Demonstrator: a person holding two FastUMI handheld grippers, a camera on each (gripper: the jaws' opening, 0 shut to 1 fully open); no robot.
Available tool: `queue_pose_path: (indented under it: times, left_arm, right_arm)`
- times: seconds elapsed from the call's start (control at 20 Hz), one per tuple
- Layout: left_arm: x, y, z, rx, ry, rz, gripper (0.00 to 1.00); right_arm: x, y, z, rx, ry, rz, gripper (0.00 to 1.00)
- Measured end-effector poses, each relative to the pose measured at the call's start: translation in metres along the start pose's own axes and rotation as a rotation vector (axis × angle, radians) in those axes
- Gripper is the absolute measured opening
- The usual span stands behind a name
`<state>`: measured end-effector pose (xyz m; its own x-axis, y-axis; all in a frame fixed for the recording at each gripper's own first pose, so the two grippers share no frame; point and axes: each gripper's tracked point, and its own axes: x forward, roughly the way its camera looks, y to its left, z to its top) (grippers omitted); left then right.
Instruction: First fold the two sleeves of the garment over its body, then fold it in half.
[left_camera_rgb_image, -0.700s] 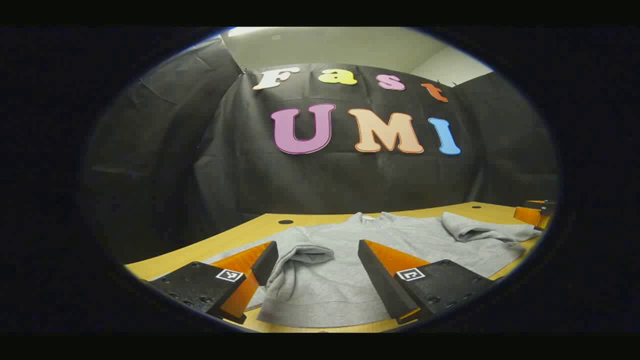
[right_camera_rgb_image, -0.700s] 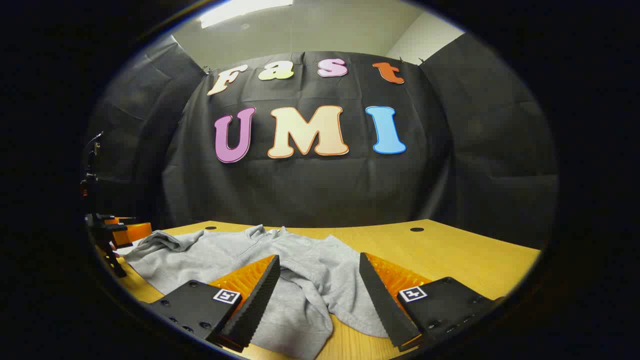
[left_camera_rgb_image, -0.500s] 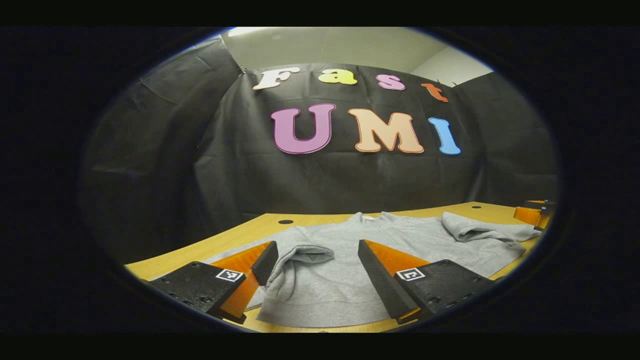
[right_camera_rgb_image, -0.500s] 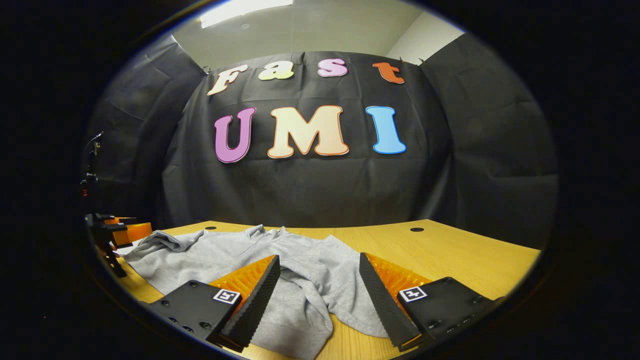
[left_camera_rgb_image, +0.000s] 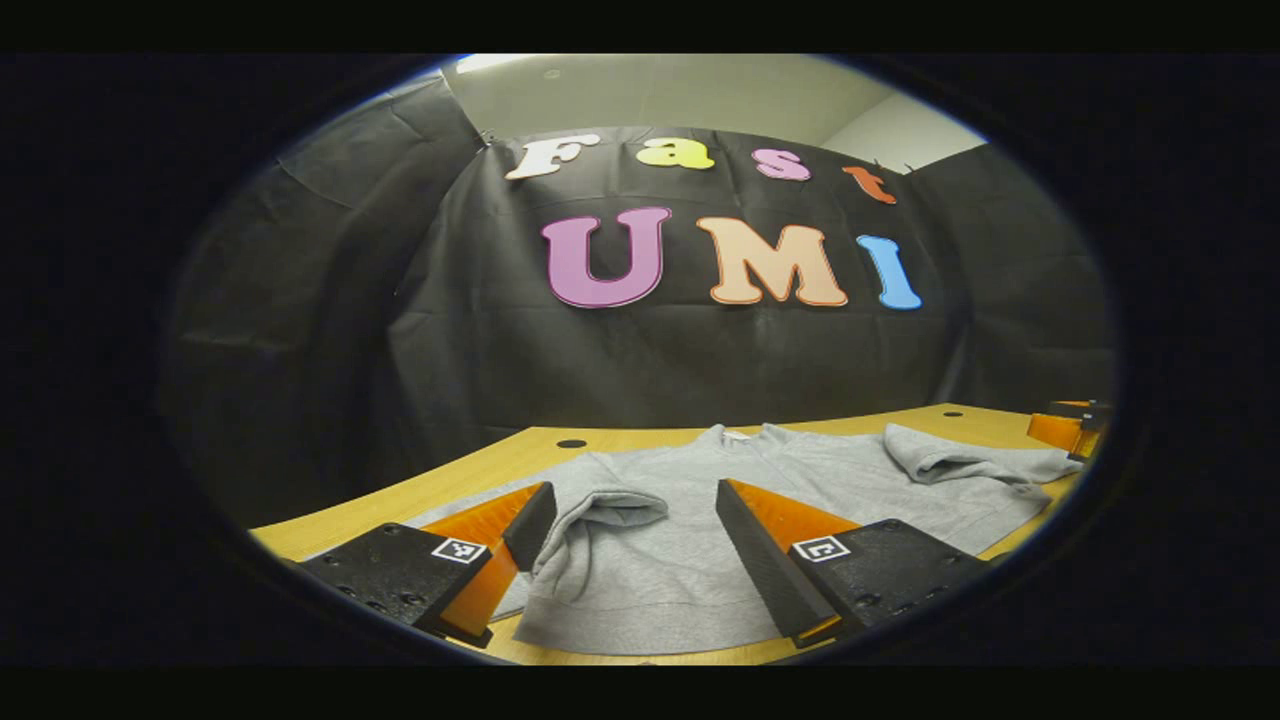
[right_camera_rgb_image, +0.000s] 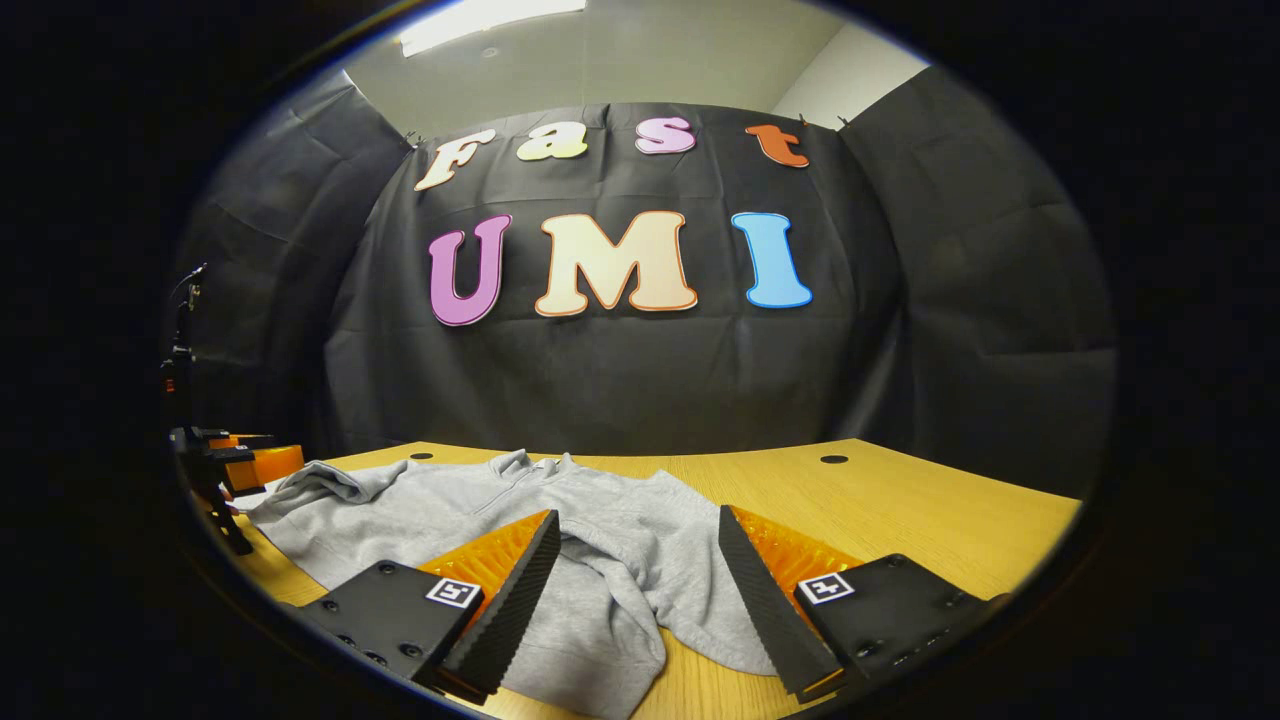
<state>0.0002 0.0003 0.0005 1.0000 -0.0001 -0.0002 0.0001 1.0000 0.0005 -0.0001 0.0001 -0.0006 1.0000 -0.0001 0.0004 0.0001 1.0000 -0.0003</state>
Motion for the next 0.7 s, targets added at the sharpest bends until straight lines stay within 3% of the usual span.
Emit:
queue_pose_path:
  times: [0.7]
  left_arm:
    - [-0.0006,-0.0003,0.0001,0.001,-0.001,0.000,0.95]
  right_arm:
    - [0.0039,-0.0010,-0.0003,0.029,0.012,0.019,0.99]
